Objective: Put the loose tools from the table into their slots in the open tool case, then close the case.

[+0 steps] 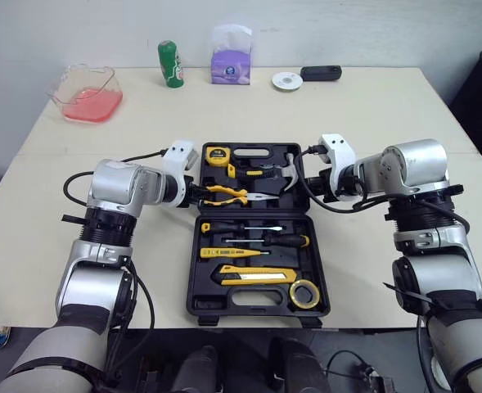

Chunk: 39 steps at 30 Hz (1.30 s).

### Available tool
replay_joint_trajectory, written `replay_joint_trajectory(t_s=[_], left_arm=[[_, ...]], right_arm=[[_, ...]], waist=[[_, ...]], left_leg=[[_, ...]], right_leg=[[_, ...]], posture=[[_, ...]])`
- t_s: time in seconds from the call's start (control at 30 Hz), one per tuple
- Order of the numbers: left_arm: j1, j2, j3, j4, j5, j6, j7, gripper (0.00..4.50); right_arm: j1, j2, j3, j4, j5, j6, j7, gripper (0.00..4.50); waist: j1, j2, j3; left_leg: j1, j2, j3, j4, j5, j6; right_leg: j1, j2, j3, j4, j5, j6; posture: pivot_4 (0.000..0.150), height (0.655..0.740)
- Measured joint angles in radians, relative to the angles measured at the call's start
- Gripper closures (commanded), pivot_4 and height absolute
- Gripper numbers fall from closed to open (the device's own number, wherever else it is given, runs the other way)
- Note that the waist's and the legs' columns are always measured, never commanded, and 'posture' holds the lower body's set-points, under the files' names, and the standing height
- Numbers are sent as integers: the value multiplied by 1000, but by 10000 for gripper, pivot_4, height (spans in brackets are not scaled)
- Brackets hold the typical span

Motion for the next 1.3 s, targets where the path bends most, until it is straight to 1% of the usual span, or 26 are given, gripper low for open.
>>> replay_joint_trajectory(t_s=[0.1, 0.17, 0.23, 0.37, 0.4, 0.43, 0.5, 0.53, 0.6, 0.67, 0.8, 0.93, 1.03, 1.13, 1.2, 1.27, 1.3], left_arm=[[11, -17, 29, 1, 2, -43, 19, 41007], [22, -27, 51, 6, 3, -111, 30, 41075], [45, -43, 96, 6, 3, -222, 38, 41370], [95, -70, 151, 3, 2, -449, 54, 42472], [113, -72, 157, 2, 2, -519, 51, 42903], [127, -74, 163, -1, 1, -565, 50, 43318], [167, -85, 167, -4, 1, -691, 44, 43507], [188, -87, 163, -4, 7, -764, 33, 43515], [239, -71, 123, -3, 58, -972, 10, 43523], [277, -31, 80, 10, 118, -1120, 8, 44273], [317, -27, 68, 65, 168, -1355, 25, 44273], [384, -6, 48, 75, 220, -1514, 25, 44273], [429, 20, 37, 73, 245, -1601, 19, 44273], [471, 37, 37, 57, 259, -1637, 17, 44273], [497, 50, 37, 33, 251, -1639, 10, 44273], [517, 54, 41, 20, 230, -1637, -2, 35261], [532, 56, 45, 10, 223, -1633, -11, 31393]], right_arm=[[11, 27, -55, -3, -2, -35, -44, 45000], [34, 44, -95, -19, -1, -105, -71, 45000], [84, 67, -143, -69, 2, -230, -92, 45000], [197, 65, -143, -195, 3, -469, -52, 45000], [219, 65, -145, -225, 8, -514, -46, 45000], [227, 65, -145, -237, 13, -538, -47, 45000], [264, 68, -137, -255, 5, -639, -56, 45000], [288, 65, -115, -260, -18, -715, -57, 45000], [370, 21, -3, -261, -135, -998, -73, 45000], [438, -32, 72, -230, -232, -1255, -76, 45000], [501, -63, 102, -113, -346, -1623, -133, 45000], [551, -138, 141, -10, -502, -1945, -243, 45000], [573, -186, 165, 46, -598, -2102, -322, 45000], [597, -212, 171, 66, -666, -2198, -373, 45000], [613, -213, 171, 66, -677, -2232, -387, 45000], [620, -213, 171, 64, -676, -2248, -382, 45000], [629, -216, 171, 61, -670, -2251, -374, 36922]], waist=[[0, 0, 0], [0, 0, 0], [0, 0, 0], [1, 0, 1], [1, 0, 1], [0, 0, 1], [-2, 0, 1], [-2, 0, 1], [-5, 0, 1], [-7, 0, 1], [-6, -1, 1], [-3, -1, 1], [-2, -2, 1], [0, -2, 0], [-2, -2, 0], [-2, -2, 0], [-2, -2, 0]], left_leg=[[-1, 0, 0, 0, 1, 0], [-2, 0, 0, -1, 1, 0], [-7, 0, 0, -1, 1, 0], [-11, -1, 1, -2, 1, 0], [-15, -1, 2, -1, 1, 0], [-19, -1, 2, 0, 1, 0], [-19, -1, 2, -1, 1, 0], [-19, -1, 2, -1, 1, 0], [-19, -1, 3, -1, 1, 1], [-19, -1, 5, -1, 1, 1], [-18, -1, 5, 0, 2, 3], [-18, -1, 4, -1, 2, 3], [-16, -1, 4, 0, 2, 3], [-13, 0, 4, 0, 2, 3], [-12, 0, 5, 0, 2, 3], [-9, 0, 5, -1, 2, 3], [-5, 1, 5, -2, 2, 3]], right_leg=[[-1, 0, 0, 0, 0, 0], [-2, 0, 0, 0, 0, 0], [-7, 0, -1, 0, 0, 0], [-12, 0, -1, 0, 0, 0], [-16, 0, -2, 0, 0, 0], [-20, 0, -2, 1, 0, 0], [-20, 0, -2, 1, 0, 0], [-20, 0, -2, 1, 0, 0], [-20, 0, -2, 1, 0, 0], [-21, -1, -1, 1, 0, 0], [-19, -2, -2, 2, 1, 1], [-19, -3, -2, 1, 1, 1], [-17, -3, -2, 1, 1, 1], [-14, -2, -2, 1, 1, 1], [-13, -2, -2, 1, 1, 1], [-10, -2, -2, 1, 1, 1], [-6, -2, -2, 0, 1, 1]], posture=[[1500, 7400], [1500, 7400], [1500, 7400], [1500, 7400], [1500, 7400], [1500, 7400], [1500, 7400], [1500, 7400], [1500, 7400], [1500, 7400], [1500, 7400], [1500, 7400], [1500, 7400], [1500, 7400], [1500, 7400], [1500, 7400], [1500, 7400]])
